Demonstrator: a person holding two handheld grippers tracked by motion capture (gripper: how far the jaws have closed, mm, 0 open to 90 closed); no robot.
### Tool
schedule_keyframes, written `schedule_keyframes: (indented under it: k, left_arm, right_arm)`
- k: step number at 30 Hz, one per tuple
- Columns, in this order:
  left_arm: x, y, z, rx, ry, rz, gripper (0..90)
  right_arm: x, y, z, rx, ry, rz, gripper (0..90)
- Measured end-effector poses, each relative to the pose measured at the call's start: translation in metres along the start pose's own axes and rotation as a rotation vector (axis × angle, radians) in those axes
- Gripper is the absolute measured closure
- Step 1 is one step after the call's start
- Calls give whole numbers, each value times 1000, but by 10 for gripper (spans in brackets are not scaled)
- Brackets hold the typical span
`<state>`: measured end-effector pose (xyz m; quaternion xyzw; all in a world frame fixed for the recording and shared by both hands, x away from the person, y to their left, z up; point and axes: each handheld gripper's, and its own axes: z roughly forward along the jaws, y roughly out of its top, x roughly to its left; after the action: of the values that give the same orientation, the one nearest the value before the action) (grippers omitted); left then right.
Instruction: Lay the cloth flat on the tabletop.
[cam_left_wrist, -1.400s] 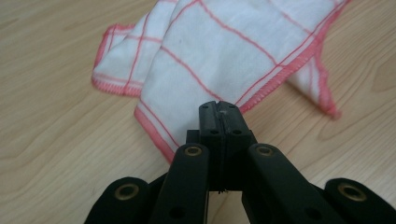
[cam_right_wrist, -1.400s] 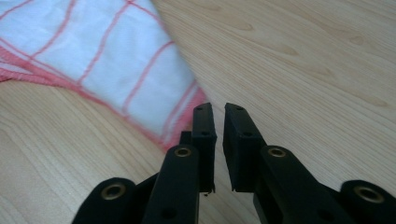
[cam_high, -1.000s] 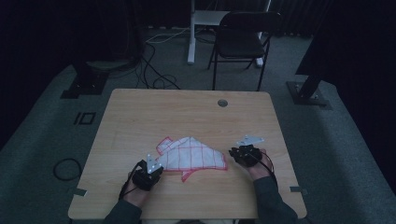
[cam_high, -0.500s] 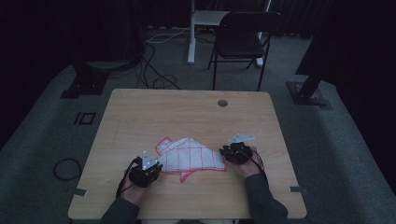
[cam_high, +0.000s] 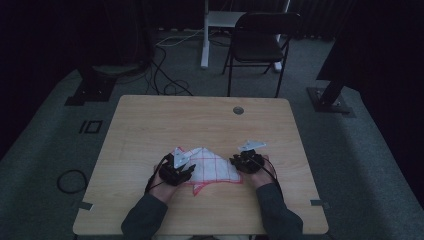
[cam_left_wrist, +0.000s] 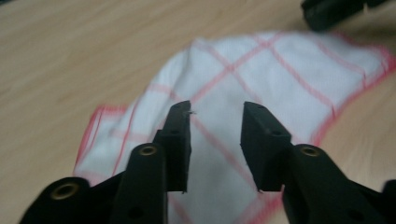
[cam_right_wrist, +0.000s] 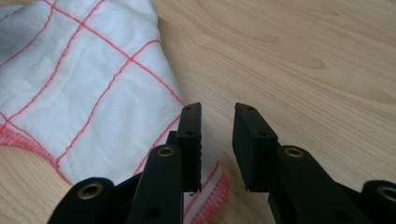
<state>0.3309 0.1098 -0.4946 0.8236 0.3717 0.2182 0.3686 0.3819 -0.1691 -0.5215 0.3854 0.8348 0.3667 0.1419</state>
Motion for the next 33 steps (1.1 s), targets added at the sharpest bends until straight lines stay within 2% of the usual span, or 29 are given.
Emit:
schedule_keyframes:
  k: [6,10,14,21,24,29,33]
  left_arm:
    - [5,26,23,6,-16,-24,555]
    - [8,41,40,40,-35,-43,536]
    - [11,48,56,88,-62,-79,525]
    - [15,51,76,161,-67,-129,527]
    - [16,49,80,183,-75,-153,600]
    - [19,50,84,203,-75,-154,817]
    - [19,52,80,183,-74,-151,851]
  right_arm:
    - [-2,-1,-1,-2,3,5,731]
    - [-2,-2,-2,-5,1,7,732]
    - [-3,-2,-3,-5,3,8,732]
    - [-4,-2,-6,-12,4,4,731]
    - [-5,-2,-7,-12,3,5,731]
    - [-6,-3,-8,-16,1,11,730]
    - [-7,-4,-9,-20,-5,18,731]
